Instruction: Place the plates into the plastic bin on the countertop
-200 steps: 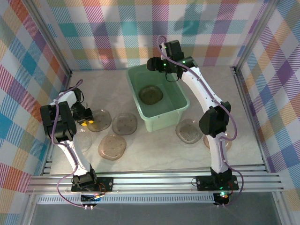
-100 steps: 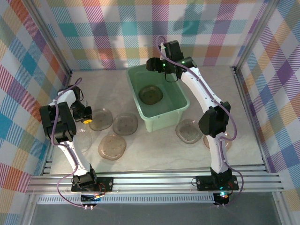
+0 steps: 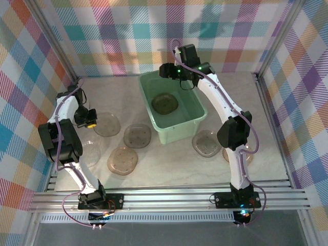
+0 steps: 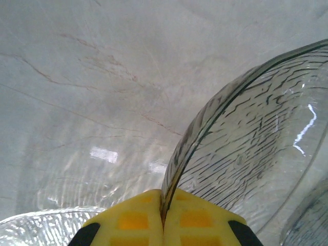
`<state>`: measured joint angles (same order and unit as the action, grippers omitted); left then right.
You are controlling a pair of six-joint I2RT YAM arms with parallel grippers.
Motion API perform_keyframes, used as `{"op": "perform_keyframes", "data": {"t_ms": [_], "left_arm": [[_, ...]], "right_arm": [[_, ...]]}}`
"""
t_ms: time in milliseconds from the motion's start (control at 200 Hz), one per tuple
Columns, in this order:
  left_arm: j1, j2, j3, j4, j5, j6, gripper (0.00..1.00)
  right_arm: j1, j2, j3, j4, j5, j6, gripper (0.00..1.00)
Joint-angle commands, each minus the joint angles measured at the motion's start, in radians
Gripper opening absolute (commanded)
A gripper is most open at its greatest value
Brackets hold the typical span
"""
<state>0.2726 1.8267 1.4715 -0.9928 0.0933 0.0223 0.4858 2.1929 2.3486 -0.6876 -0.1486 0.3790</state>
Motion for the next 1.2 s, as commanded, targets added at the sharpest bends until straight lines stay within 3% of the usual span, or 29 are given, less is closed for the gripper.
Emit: {"op": "perform_keyframes", "data": {"t_ms": [0,270,490,840,1195], "left_arm": [[0.0,-0.087,0.043,0.004,0.003,-0.033,0.0],[-0.04,-0.207,0.126,0.127,0.059,-0.094,0.0],[-0.109,-0.213,0.27,0.241,0.202,-0.126,0.0],[-0.263,-0.15,0.427,0.281,0.376,-0.108,0.0],[-0.336,-0.096,0.49,0.269,0.396,-0.091,0.0]], "right_arm": [[0.008,-0.033,-0.011,0.047,-0.079,-0.038,0.66],[0.007,0.022,0.12,0.022,-0.31,-0.117,0.66],[0.006,0.053,0.215,0.03,-0.517,-0.163,0.6],[0.014,0.024,0.238,-0.078,-0.471,-0.241,0.51],[0.022,0.002,0.207,-0.115,-0.394,-0.244,0.42]]}}
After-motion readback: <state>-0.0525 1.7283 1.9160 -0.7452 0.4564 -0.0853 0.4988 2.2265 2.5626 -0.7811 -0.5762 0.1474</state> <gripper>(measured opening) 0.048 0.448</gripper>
